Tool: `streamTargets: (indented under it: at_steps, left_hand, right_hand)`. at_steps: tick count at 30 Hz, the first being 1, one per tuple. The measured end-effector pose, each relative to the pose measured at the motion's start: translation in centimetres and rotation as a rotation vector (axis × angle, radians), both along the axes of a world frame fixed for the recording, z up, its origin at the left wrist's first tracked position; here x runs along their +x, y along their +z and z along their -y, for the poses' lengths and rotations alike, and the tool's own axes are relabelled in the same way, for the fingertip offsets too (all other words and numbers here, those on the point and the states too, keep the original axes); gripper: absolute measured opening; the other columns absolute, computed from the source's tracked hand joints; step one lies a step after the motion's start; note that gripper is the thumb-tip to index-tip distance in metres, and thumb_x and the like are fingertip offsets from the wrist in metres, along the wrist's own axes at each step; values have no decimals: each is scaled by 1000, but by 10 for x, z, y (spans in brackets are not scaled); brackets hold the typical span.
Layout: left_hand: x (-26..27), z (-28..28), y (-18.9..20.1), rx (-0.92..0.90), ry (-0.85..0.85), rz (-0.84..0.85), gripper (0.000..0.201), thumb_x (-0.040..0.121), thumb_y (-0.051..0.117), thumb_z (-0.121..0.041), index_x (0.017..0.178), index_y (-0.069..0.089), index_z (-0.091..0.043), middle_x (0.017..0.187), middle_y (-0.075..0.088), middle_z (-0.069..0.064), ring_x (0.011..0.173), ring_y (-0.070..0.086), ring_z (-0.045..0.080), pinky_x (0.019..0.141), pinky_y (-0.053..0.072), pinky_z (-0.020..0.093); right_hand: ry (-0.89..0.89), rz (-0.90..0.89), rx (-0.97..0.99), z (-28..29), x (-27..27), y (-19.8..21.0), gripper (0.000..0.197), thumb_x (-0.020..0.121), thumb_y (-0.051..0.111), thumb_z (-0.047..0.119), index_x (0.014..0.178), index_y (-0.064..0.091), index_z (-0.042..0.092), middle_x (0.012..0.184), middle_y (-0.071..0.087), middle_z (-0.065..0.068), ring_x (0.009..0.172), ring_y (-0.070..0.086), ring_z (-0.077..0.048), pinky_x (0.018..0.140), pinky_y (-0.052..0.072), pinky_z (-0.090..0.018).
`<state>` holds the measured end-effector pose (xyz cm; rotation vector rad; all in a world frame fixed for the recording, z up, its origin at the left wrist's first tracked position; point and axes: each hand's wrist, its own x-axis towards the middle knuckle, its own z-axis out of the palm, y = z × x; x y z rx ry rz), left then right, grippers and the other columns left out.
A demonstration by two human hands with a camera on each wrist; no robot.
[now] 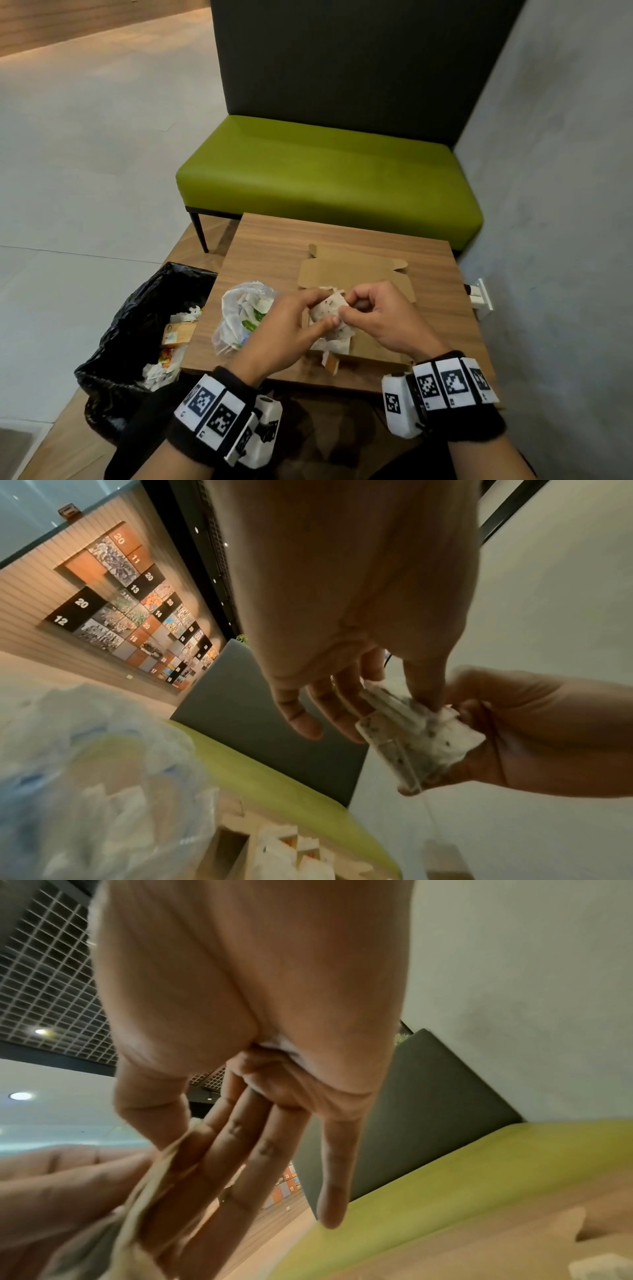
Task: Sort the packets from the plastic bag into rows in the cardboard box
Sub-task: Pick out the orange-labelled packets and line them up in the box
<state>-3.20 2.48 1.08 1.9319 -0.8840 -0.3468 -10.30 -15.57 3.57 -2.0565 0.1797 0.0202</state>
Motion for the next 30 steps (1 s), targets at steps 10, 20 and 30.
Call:
streamTargets:
  at_steps: [10,20,30]
  left_hand:
    - [-16,6,-14,-422,307,-480,13,92,67,-13,102,72,-6,87,77,12,79,74,27,65,58,29]
    - [-10,-2,-20,-391,427,-411,11,92,67,-14,103,66,-11,91,77,4,86,73,15,73,59,30]
    - [-8,0,-22,-174,340,-146,27,95,59,-6,83,67,-29,84,69,-9,76,64,-1,60,48,13]
  right_hand:
    - [-230,94,381,-21,-9,-22,23,82,75,-4,99,72,12,94,76,-14,84,72,-19,75,60,-27]
    - [-466,226,392,-10,-24,-32,17,87,71,0,99,73,12,94,77,-5,89,74,-17,70,59,-24]
    - [-422,241,428,-12,-26,-27,24,84,73,-1,104,65,10,84,77,-9,82,75,-20,68,60,-26]
